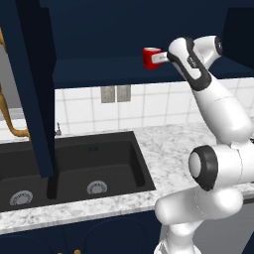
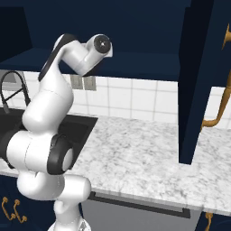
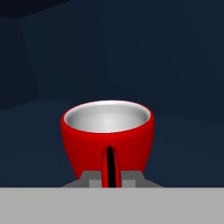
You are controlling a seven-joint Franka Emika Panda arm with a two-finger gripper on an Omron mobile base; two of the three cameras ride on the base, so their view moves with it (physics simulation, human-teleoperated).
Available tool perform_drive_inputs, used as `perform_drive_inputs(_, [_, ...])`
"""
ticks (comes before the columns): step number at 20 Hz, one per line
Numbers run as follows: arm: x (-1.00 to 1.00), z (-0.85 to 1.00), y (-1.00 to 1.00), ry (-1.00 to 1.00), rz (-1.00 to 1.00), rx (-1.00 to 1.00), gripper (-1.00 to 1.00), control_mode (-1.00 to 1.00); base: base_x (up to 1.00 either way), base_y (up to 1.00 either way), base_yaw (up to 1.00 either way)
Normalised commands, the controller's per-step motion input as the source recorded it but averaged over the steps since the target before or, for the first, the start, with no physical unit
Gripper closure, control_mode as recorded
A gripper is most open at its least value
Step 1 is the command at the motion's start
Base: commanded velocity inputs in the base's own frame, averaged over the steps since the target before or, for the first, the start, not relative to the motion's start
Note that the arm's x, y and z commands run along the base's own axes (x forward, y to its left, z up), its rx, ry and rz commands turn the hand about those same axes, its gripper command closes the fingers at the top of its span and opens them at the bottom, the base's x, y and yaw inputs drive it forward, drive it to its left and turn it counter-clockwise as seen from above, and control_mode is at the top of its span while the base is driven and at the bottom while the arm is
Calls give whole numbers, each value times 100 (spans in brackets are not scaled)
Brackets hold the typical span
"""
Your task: Gather all objects into one cabinet and sort the glasses and bowls to opposite sides.
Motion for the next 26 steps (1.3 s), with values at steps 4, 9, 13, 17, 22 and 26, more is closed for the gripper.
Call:
perform_drive_inputs(4, [-74,0,-25,0,-6,0,100,-100,0,0,0])
perform_drive_inputs(9, [-79,4,-22,0,-13,0,100,-100,0,0,0])
perform_drive_inputs(13, [-86,10,-1,0,-18,-1,100,-100,0,0,0])
perform_drive_inputs(17, [-89,9,0,3,-22,-3,100,-100,0,0,0])
perform_drive_inputs(22, [-84,9,2,0,-17,-1,100,-100,0,0,0])
perform_drive_inputs(26, [-52,13,1,0,0,0,100,-100,0,0,0])
